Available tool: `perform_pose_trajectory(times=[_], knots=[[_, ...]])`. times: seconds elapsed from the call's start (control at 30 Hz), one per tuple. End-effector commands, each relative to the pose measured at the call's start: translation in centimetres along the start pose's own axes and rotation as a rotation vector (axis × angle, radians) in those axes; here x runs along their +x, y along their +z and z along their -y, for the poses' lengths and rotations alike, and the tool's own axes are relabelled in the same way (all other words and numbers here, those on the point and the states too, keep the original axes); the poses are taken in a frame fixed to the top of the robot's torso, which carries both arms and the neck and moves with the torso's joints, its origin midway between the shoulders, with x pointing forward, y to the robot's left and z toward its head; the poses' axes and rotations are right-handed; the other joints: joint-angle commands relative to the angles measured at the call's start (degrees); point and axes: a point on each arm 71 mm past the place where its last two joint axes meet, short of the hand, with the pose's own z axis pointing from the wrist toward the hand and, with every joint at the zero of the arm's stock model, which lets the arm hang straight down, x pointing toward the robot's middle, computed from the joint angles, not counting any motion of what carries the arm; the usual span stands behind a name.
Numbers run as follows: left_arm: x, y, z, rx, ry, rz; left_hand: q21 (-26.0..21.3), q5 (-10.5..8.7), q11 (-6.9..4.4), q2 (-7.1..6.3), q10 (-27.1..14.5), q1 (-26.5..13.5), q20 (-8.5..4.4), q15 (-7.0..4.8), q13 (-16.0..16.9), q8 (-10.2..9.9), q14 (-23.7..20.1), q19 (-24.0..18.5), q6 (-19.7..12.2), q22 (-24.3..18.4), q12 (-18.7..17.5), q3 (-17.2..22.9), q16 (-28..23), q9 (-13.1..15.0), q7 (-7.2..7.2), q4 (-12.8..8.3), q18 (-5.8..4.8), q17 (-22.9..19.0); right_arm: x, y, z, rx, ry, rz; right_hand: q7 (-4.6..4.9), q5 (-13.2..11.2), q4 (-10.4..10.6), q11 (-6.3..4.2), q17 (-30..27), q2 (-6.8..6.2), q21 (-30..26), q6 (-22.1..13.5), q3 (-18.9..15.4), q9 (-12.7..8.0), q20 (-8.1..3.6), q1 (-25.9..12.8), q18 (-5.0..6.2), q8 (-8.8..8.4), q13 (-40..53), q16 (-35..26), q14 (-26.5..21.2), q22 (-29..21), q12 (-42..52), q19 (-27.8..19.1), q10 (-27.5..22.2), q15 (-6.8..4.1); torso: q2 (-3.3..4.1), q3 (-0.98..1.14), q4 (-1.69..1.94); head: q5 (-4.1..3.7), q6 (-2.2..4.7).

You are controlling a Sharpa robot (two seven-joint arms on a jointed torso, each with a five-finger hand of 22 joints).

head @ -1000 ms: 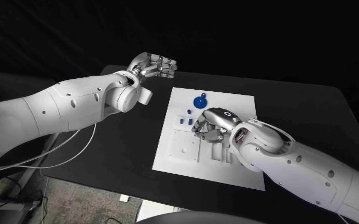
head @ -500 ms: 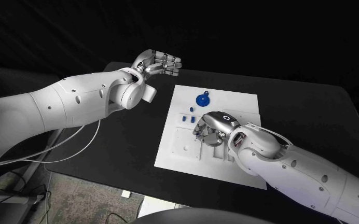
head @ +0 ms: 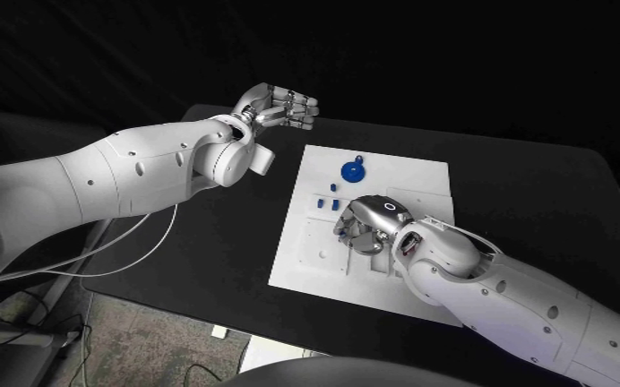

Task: Assemble the parts on the task board

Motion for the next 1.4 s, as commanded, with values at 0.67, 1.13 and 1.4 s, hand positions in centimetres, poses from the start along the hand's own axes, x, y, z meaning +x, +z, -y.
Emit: perform_pose_trajectory(times=[0.67,1.13,1.4], knots=[[0.3,0.0,0.2,0.004,-0.013,-0.021,0.31,0.12,-0.21,0.23,-0.17,-0.28,0.1,0.24,-0.07,-0.2,0.15,0.33,0.24,-0.07,-0.17,0.27,-0.25,-0.02,-0.07,0.19,-0.09,-0.04,1.3,0.1,0.2,0.008,-0.053,-0.013,0.03,-0.13,0.06,-1.57,-0.07,0.09,-0.75,0.17,0.55,0.07,0.01,-0.22,0.58,0.23,0.06,0.51,-0.07,0.73,0.13,0.43,1.95,-0.56,-0.03,0.04,-0.09,0.22,-0.29],[0.3,0.0,0.2,0.001,-0.015,-0.025,0.31,0.12,-0.21,0.23,-0.17,-0.28,0.1,0.24,-0.07,-0.2,0.15,0.33,0.24,-0.07,-0.17,0.27,-0.25,-0.02,-0.07,0.19,-0.09,-0.04,2.3,-0.1,0.1,-0.002,-0.069,-0.067,0.08,1.65,-0.1,-1.52,-0.25,-0.3,-1.26,0.08,0.01,0.04,0.02,-0.63,0.53,0.22,0.05,0.36,-0.17,1.47,0.12,0.28,1.72,-0.53,-0.06,0.02,-0.12,-0.12,-0.57],[0.3,0.0,0.2,-0.002,-0.015,-0.026,0.29,0.07,-0.18,0.28,-0.26,-0.3,0.15,0.26,-0.07,-0.2,0.07,0.26,0.21,-0.11,-0.17,0.18,-0.23,-0.02,-0.06,0.24,-0.09,-0.03,2.2,-0.3,0.4,0.0,-0.037,-0.043,1.47,5.86,0.33,0.46,-0.3,-1.82,-1.96,-5.28,-3.32,-0.27,0.81,-2.58,0.82,0.07,-0.07,0.44,-0.2,1.66,0.12,0.34,-5.33,0.61,-0.07,0.07,-0.16,-0.31,-0.53]])
